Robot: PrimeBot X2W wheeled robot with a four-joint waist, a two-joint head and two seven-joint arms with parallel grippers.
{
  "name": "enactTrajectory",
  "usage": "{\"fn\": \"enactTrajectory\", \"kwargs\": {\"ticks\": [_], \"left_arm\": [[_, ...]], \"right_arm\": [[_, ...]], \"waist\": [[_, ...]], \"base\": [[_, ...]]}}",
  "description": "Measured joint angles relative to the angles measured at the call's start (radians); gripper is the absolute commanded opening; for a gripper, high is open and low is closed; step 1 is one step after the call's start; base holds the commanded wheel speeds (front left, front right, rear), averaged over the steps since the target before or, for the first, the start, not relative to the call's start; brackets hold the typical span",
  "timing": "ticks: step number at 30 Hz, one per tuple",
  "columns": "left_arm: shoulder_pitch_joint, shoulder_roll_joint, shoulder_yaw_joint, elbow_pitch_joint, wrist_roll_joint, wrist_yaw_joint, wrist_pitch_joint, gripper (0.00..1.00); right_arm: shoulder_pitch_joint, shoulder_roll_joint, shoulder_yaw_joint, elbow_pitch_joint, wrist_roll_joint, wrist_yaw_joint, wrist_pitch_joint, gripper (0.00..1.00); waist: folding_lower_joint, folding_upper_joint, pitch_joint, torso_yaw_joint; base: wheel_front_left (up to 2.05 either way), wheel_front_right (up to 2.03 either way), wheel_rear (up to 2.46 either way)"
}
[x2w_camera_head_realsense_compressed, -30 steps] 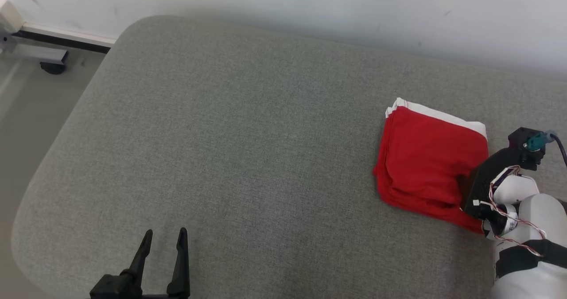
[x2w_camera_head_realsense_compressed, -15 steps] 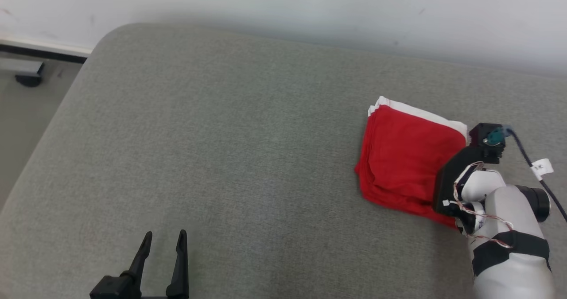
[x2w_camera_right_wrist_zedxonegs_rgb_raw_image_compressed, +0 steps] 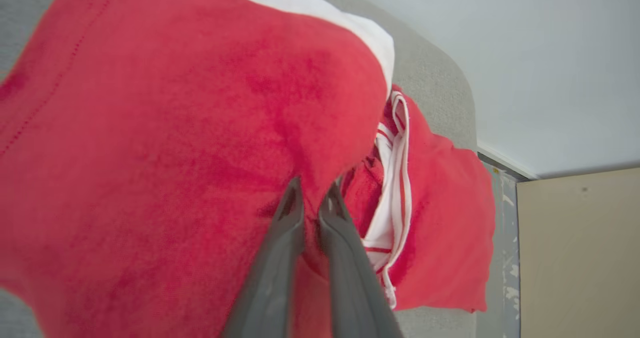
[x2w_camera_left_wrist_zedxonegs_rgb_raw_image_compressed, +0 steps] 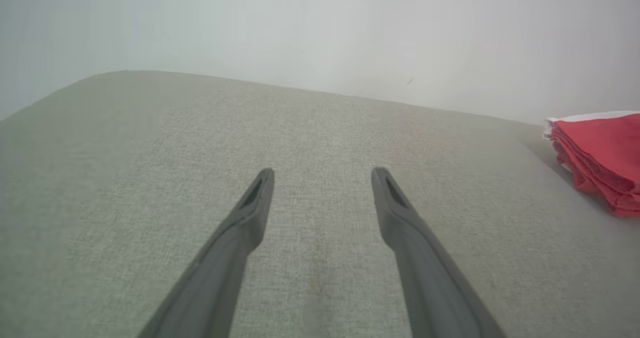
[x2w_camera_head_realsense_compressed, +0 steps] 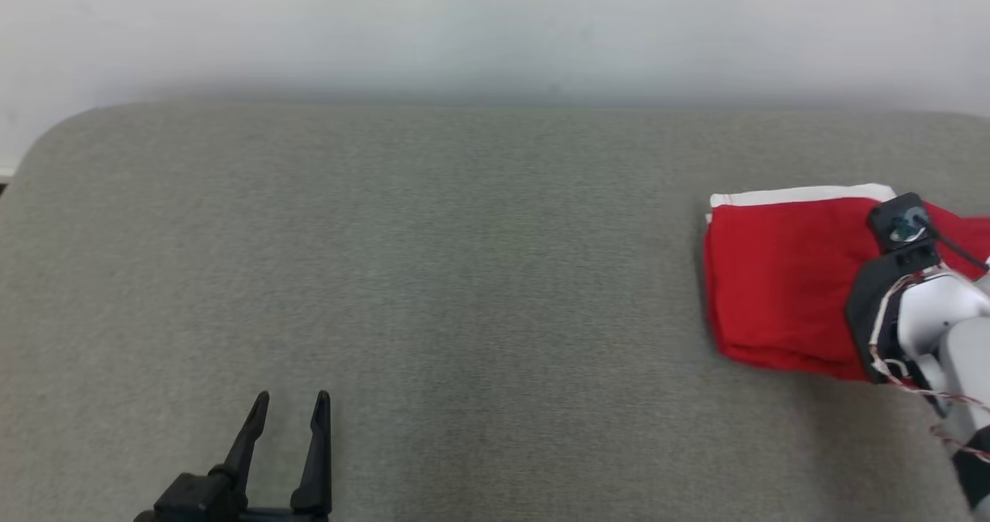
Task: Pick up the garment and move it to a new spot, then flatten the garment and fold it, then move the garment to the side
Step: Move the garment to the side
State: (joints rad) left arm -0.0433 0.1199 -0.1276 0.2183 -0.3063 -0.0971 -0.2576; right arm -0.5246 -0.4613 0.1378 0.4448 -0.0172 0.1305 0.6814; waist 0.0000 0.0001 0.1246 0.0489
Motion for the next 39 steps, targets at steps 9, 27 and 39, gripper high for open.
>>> {"fn": "enactTrajectory", "kwargs": {"ticks": [9, 27, 39], "left_arm": [[-0.049, 0.024, -0.02, -0.03, 0.005, -0.005, 0.022, 1.0], [-0.097, 0.057, -0.045, -0.062, 0.006, -0.008, 0.053, 1.0], [-0.114, 0.059, -0.053, -0.067, 0.018, 0.009, 0.029, 1.0]], "right_arm": [[-0.103, -0.185, 0.077, 0.013, 0.061, 0.0, -0.095, 0.0], [-0.121, -0.142, -0.268, 0.151, -0.102, 0.0, -0.168, 0.0], [-0.111, -0.095, -0.383, 0.137, -0.254, 0.0, -0.312, 1.0]], "waist": [[0.0001, 0.0, 0.064, -0.082], [0.0002, 0.0001, 0.209, -0.063], [0.0001, 0.0, 0.203, -0.055]], "base": [[0.0, 0.0, 0.0], [0.0, 0.0, 0.0], [0.0, 0.0, 0.0]]}}
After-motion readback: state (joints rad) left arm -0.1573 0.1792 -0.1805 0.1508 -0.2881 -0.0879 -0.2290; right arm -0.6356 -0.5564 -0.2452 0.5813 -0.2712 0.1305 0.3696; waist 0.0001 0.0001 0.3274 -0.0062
